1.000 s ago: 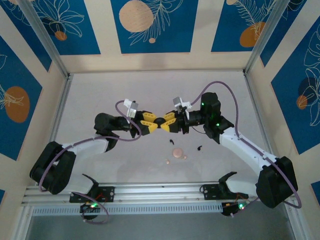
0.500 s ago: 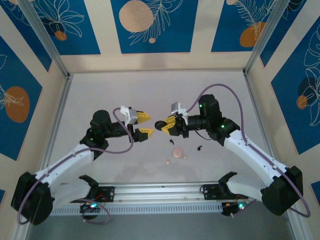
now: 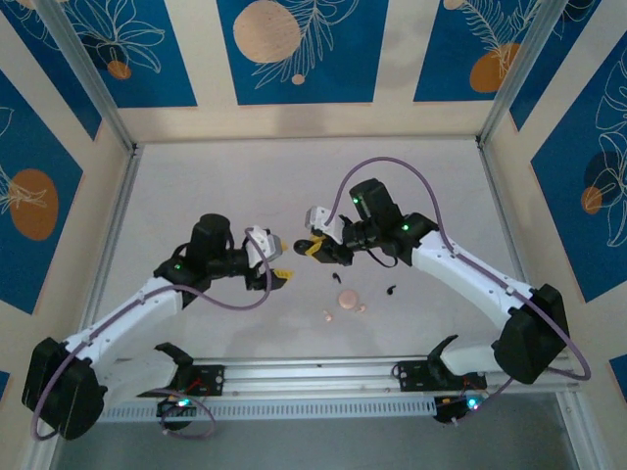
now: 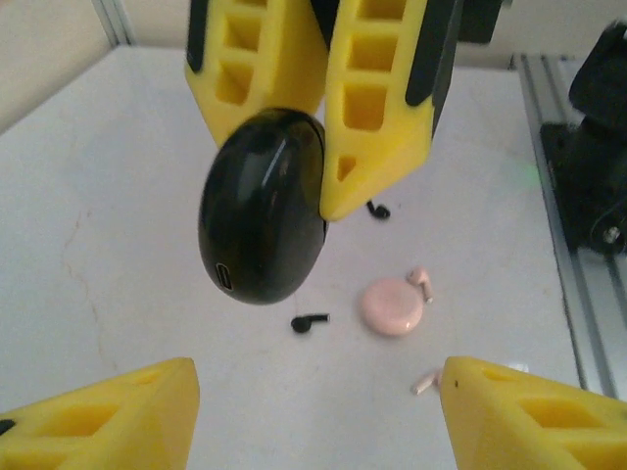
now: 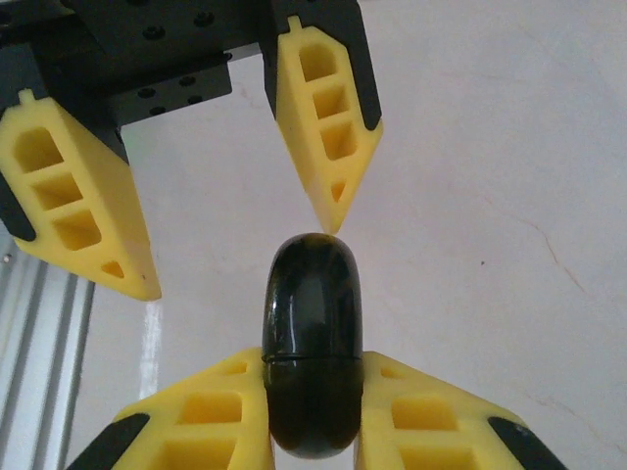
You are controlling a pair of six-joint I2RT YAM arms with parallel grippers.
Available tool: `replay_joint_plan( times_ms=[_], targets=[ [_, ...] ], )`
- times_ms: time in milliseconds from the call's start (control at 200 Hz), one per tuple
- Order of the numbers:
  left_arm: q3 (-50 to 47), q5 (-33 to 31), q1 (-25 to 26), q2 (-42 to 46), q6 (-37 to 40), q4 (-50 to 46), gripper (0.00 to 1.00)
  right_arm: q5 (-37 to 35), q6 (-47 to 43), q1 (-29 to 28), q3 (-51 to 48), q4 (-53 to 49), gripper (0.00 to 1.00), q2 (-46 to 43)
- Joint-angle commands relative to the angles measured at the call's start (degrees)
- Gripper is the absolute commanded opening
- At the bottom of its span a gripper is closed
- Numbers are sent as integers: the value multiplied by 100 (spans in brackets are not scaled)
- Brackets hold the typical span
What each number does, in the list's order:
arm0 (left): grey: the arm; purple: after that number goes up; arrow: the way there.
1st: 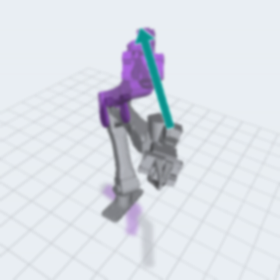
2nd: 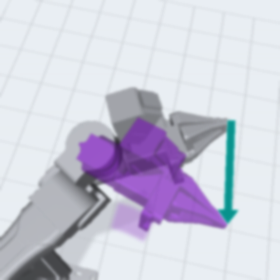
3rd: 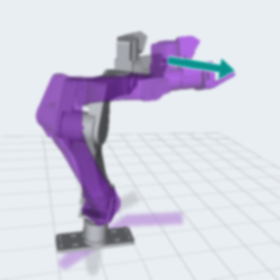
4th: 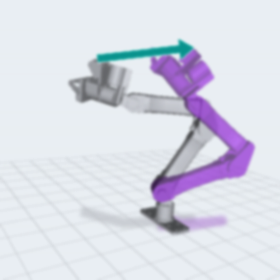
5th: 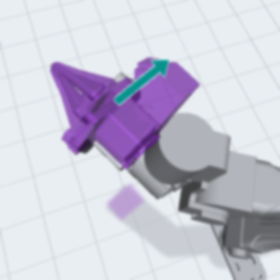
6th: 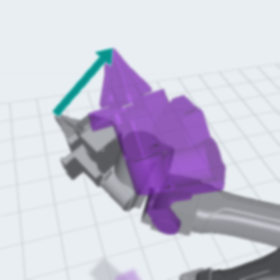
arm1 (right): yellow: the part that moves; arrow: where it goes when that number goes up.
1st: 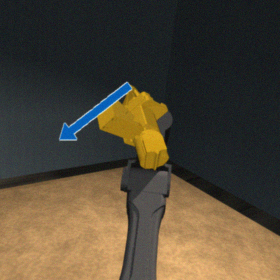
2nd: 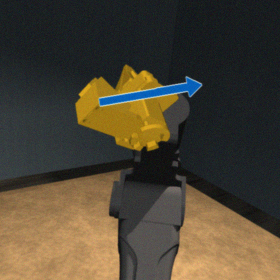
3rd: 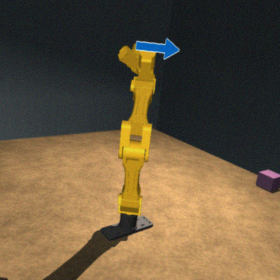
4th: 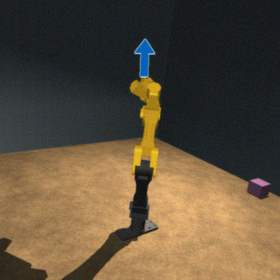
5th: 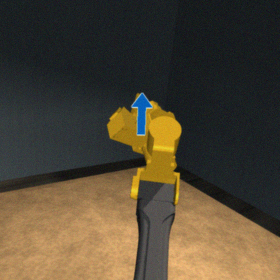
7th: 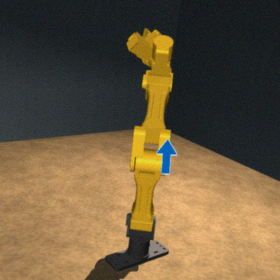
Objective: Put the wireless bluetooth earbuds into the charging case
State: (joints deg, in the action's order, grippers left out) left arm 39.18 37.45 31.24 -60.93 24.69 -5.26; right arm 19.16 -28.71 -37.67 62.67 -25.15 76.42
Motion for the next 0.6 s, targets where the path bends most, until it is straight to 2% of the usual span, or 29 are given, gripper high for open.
replay_joint_plan(
  times_ms=[0,280,595],
  targets=[
    [372,46,4,-183,708,-397,65,-123,-318,-51,214,-216,18,104],
    [584,225,3,-376,1121,-683,64,30,-483,-74,244,-246,18,197],
    [705,551,-4,-489,1073,-595,64,198,-537,-153,363,-336,18,299]
  ],
)
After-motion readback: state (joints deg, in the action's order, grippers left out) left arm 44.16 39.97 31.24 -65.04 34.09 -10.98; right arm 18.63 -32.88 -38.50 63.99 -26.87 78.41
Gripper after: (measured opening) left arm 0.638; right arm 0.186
